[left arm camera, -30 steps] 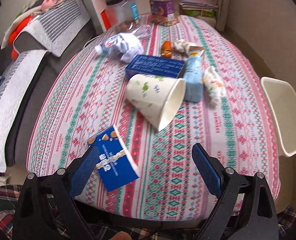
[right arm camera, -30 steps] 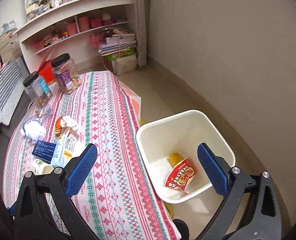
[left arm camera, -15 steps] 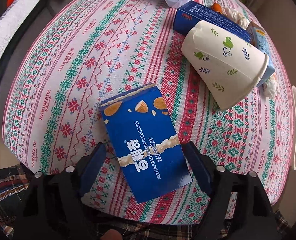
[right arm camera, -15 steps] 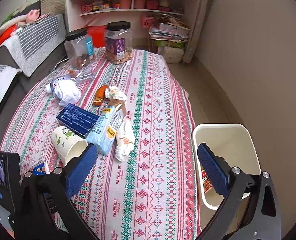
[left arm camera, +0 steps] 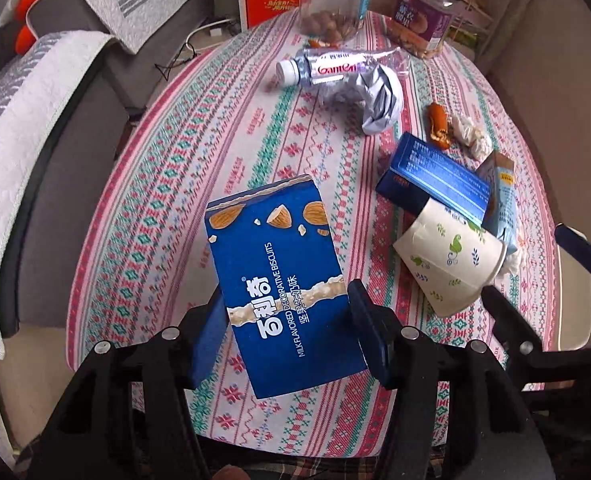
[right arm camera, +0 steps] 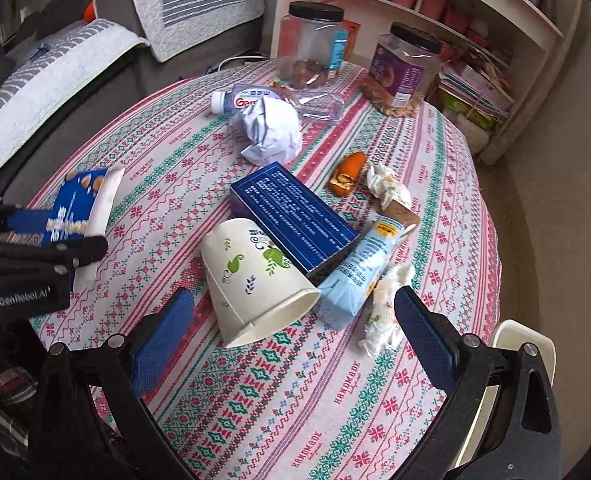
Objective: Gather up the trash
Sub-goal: 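Grasp the blue biscuit box with the left gripper while the right gripper grasps the white paper cup, then carry the white paper cup to the bin and release it with the right gripper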
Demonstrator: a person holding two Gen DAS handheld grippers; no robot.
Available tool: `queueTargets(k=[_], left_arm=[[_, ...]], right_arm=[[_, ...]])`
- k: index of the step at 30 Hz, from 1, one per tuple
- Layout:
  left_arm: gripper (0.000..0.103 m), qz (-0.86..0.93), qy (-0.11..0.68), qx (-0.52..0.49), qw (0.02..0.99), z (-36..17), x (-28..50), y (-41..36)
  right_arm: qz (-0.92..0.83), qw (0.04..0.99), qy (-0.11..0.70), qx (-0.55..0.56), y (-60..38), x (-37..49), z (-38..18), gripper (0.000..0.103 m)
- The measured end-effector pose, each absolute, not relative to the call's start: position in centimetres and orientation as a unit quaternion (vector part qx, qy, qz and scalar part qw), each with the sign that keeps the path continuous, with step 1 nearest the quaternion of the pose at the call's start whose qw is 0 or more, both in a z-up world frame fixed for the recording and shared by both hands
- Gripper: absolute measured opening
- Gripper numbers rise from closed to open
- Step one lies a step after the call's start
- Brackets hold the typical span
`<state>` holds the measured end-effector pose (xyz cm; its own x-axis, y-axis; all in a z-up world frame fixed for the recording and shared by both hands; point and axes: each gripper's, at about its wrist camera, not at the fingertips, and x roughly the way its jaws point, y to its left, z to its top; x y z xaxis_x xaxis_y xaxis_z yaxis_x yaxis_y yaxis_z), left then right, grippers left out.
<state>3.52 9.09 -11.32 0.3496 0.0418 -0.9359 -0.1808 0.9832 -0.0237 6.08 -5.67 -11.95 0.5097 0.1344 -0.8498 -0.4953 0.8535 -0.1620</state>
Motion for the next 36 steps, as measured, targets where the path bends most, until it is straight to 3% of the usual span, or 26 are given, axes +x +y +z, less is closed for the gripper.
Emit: queueTargets(k=[4,9,11,12,13,14,20,36], left_arm=[[0.058,0.075,0.545,-0.047,0.834,-9.6,4.9,10.5],[0.058,0.059,0.568,-0.095,0.815,-11.8,5.9,12.5],[0.058,0.039,0.576,-0.113,0.809,-12.0,6.0,12.4],[0.058,0.036,0.574,-0.111,0.811,-11.8,5.9,12.3],[0.058,0.035,0.570,-0.109,0.814,-11.6,6.1,12.2],[0.058,0.033,0.566,-0.110,0.816,-11.3,6.2,12.2],[0.058,0.035,0.550,-0.139,0.823,-9.8,6.4,13.4],[0.059,0.020,0.481,-0.115,0.869,-7.3,5.5,10.9]], right_arm=[[0.191,0.830,0.474,-0.224,-3.7,7.1,-13.3,0.096],[0.186,0.808,0.515,-0.219,-3.1,9.1,-15.7,0.096],[0.188,0.807,0.509,-0.232,-2.4,9.0,-16.3,0.090],[0.192,0.805,0.509,-0.237,-2.1,8.9,-16.3,0.083],[0.196,0.804,0.512,-0.230,-1.9,8.9,-16.2,0.066],[0.198,0.803,0.521,-0.212,-2.0,9.0,-16.1,0.062],[0.175,0.807,0.544,-0.147,-3.8,9.5,-15.6,0.054],[0.119,0.911,0.389,-0.070,-8.0,8.3,-6.9,0.053]])
